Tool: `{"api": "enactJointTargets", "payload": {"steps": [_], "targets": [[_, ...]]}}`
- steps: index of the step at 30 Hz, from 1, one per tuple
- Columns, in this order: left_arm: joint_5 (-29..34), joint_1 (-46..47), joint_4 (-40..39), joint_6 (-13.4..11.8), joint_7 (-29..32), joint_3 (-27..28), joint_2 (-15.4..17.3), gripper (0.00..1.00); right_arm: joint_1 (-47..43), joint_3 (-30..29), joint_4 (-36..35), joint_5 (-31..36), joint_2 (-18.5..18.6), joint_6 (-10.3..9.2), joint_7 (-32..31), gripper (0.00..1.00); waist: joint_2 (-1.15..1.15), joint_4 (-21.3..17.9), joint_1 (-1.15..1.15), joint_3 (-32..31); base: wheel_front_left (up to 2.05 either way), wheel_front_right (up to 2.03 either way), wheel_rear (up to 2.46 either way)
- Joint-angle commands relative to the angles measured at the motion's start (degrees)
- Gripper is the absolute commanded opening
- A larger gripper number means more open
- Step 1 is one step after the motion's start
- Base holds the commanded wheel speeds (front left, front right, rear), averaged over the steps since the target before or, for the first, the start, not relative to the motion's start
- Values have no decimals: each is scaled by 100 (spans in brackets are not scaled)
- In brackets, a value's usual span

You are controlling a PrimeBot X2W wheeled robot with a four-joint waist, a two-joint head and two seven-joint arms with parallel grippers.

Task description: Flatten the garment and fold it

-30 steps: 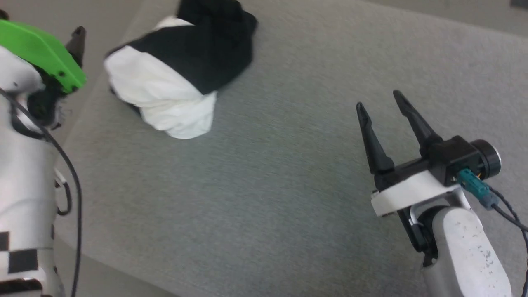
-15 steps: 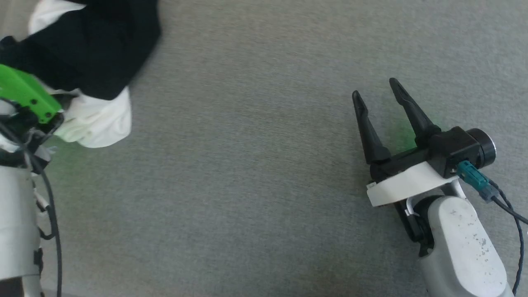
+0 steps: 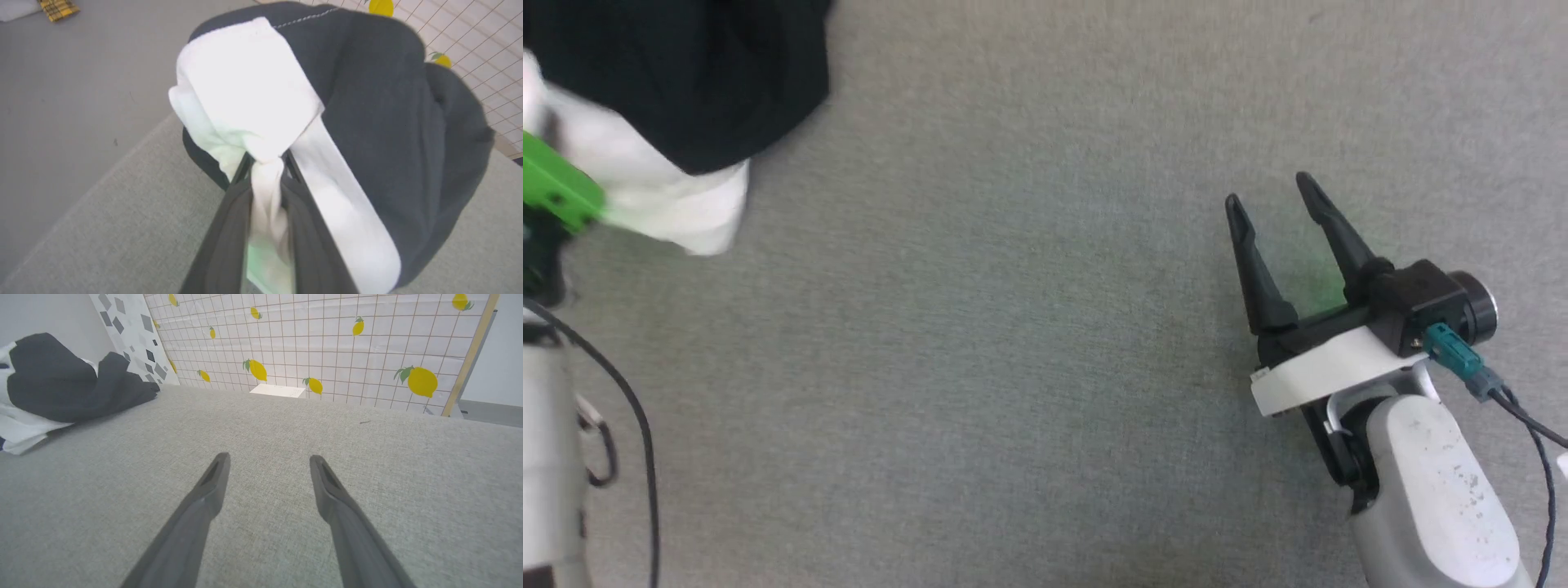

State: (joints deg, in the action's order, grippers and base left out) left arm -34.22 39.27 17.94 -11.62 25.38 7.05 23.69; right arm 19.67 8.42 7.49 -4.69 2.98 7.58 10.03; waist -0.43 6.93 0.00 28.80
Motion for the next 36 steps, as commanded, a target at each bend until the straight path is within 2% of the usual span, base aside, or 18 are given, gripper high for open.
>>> {"api": "enactJointTargets", "payload": {"steps": [1, 7, 13, 23, 36], "targets": [[207, 255, 5, 165, -494, -18, 152, 0, -102, -37, 54, -54, -7, -9, 61, 100, 41, 118, 0, -519, 0, 0, 0], [946, 952, 129, 601, -2166, -404, 389, 0, -406, -140, 220, -244, -9, -9, 144, 100, 41, 115, 0, -1310, 0, 0, 0], [1450, 1525, 179, 840, -2871, -911, 428, 0, -686, -196, 306, -395, -10, -9, 176, 100, 41, -65, 0, -1928, 0, 0, 0], [1685, 2358, 190, 1171, -3056, -1616, 47, 0, -996, -193, 312, -530, -10, -9, 157, 100, 41, -626, 0, -2404, 0, 0, 0], [1276, 2609, 289, 1376, -2880, -2124, -909, 0, -1225, -217, 195, -496, -10, -9, 43, 100, 41, -1507, 0, -2508, 0, 0, 0]]}}
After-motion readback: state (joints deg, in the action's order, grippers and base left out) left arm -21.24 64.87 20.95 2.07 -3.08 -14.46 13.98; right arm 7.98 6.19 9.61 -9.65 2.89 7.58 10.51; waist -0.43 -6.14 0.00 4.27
